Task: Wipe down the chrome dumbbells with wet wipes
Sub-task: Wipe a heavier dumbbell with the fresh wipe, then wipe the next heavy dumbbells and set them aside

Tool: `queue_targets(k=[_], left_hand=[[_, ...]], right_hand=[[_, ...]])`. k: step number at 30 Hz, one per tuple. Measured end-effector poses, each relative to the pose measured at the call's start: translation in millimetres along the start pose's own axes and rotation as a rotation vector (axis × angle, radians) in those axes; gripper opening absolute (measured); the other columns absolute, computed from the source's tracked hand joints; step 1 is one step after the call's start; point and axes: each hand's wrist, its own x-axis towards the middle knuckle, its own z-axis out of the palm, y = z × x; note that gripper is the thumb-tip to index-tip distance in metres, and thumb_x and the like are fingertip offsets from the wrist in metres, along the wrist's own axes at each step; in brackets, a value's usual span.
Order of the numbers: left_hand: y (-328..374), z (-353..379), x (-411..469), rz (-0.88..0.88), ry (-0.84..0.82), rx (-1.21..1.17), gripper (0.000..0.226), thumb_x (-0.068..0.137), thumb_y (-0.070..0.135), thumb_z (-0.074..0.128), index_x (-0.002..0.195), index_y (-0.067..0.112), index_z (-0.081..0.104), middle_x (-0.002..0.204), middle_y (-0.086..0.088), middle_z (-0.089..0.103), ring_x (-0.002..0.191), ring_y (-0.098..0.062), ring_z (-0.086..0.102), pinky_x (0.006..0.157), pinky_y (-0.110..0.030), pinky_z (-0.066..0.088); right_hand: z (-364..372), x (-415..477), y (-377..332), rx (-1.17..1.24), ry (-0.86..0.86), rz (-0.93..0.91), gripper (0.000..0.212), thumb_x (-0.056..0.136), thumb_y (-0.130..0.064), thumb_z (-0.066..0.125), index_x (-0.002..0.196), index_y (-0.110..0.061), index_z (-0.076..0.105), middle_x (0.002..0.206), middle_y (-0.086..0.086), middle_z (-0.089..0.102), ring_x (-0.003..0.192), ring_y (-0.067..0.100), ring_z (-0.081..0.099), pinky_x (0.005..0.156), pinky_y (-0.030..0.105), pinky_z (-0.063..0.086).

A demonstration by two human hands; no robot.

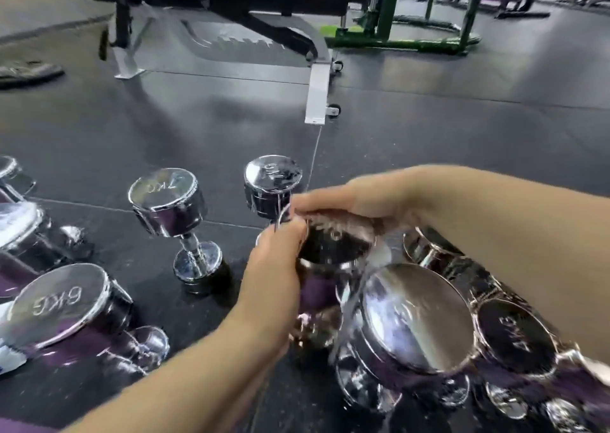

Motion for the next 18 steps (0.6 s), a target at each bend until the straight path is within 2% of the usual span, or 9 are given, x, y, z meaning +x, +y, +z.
queue_targets(k=[2, 4, 5, 7, 9, 11, 14, 17, 18], left_hand=[[0, 18, 20, -0.037, 0.015, -0.001, 0.03, 0.091, 0.041, 0.051, 0.09, 0.016, 0.068, 0.088, -0.015, 0.069, 0.071, -0.024, 0.065, 0.061, -0.042, 0.058], [-6, 36, 37, -0.062, 0.007, 0.032, 0.032, 0.09, 0.044, 0.049, 0.082, 0.019, 0.067, 0.078, -0.008, 0.067, 0.065, -0.024, 0.063, 0.054, -0.035, 0.055], [-11, 46, 44, -0.043, -0.011, 0.062, 0.037, 0.085, 0.051, 0.05, 0.082, 0.019, 0.067, 0.079, -0.007, 0.067, 0.069, -0.027, 0.063, 0.059, -0.038, 0.056], [-23, 59, 53, -0.009, -0.037, 0.093, 0.05, 0.066, 0.063, 0.054, 0.087, 0.019, 0.063, 0.077, -0.006, 0.06, 0.076, -0.028, 0.055, 0.074, -0.048, 0.05], [-30, 67, 62, -0.008, -0.031, 0.046, 0.054, 0.057, 0.063, 0.058, 0.088, 0.02, 0.056, 0.075, -0.006, 0.049, 0.077, -0.025, 0.044, 0.072, -0.048, 0.037], [-35, 68, 68, -0.007, -0.01, 0.02, 0.052, 0.059, 0.062, 0.059, 0.087, 0.018, 0.054, 0.075, -0.009, 0.046, 0.077, -0.028, 0.042, 0.071, -0.05, 0.036], [-38, 56, 68, -0.033, -0.052, -0.016, 0.065, 0.069, 0.065, 0.06, 0.106, 0.013, 0.06, 0.089, -0.013, 0.062, 0.085, -0.032, 0.058, 0.078, -0.053, 0.052], [-30, 44, 60, -0.089, -0.146, 0.17, 0.057, 0.088, 0.064, 0.049, 0.118, 0.016, 0.056, 0.104, -0.013, 0.066, 0.083, -0.024, 0.063, 0.053, -0.032, 0.056], [-25, 39, 57, -0.114, -0.141, 0.218, 0.055, 0.092, 0.064, 0.044, 0.119, 0.017, 0.055, 0.11, -0.014, 0.065, 0.085, -0.021, 0.063, 0.054, -0.032, 0.057]], right_hand=[[-15, 0, -1, -0.046, 0.108, -0.012, 0.048, 0.089, -0.058, 0.056, 0.084, -0.015, 0.075, 0.08, 0.006, 0.073, 0.066, 0.019, 0.069, 0.066, 0.029, 0.06], [-28, 5, 6, -0.155, 0.287, 0.02, 0.06, 0.087, -0.066, 0.055, 0.103, -0.01, 0.07, 0.088, 0.009, 0.069, 0.075, 0.022, 0.066, 0.077, 0.035, 0.059], [-36, 7, 12, -0.22, 0.398, 0.04, 0.065, 0.083, -0.07, 0.056, 0.102, -0.01, 0.069, 0.092, 0.009, 0.069, 0.079, 0.024, 0.068, 0.08, 0.037, 0.057], [-44, 9, 24, -0.313, 0.564, 0.049, 0.062, 0.077, -0.077, 0.057, 0.078, -0.016, 0.068, 0.076, 0.005, 0.07, 0.064, 0.023, 0.069, 0.07, 0.036, 0.058], [-50, 9, 27, -0.422, 0.602, 0.048, 0.067, 0.08, -0.08, 0.047, 0.053, -0.019, 0.051, 0.05, 0.0, 0.052, 0.043, 0.02, 0.049, 0.055, 0.029, 0.042], [-51, 12, 25, -0.565, 0.657, 0.043, 0.07, 0.084, -0.081, 0.038, 0.053, -0.018, 0.048, 0.052, 0.002, 0.048, 0.05, 0.022, 0.047, 0.062, 0.032, 0.039], [-44, 19, 19, -0.709, 0.711, 0.009, 0.07, 0.088, -0.077, 0.036, 0.061, -0.014, 0.054, 0.063, 0.002, 0.052, 0.06, 0.016, 0.049, 0.064, 0.033, 0.037], [-38, 17, 13, -0.713, 0.804, 0.0, 0.065, 0.086, -0.072, 0.048, 0.061, -0.013, 0.054, 0.064, 0.003, 0.053, 0.06, 0.015, 0.05, 0.054, 0.03, 0.034], [-36, 15, 7, -0.719, 0.854, -0.012, 0.06, 0.087, -0.067, 0.054, 0.062, -0.012, 0.054, 0.063, 0.002, 0.054, 0.061, 0.016, 0.052, 0.052, 0.029, 0.033]])
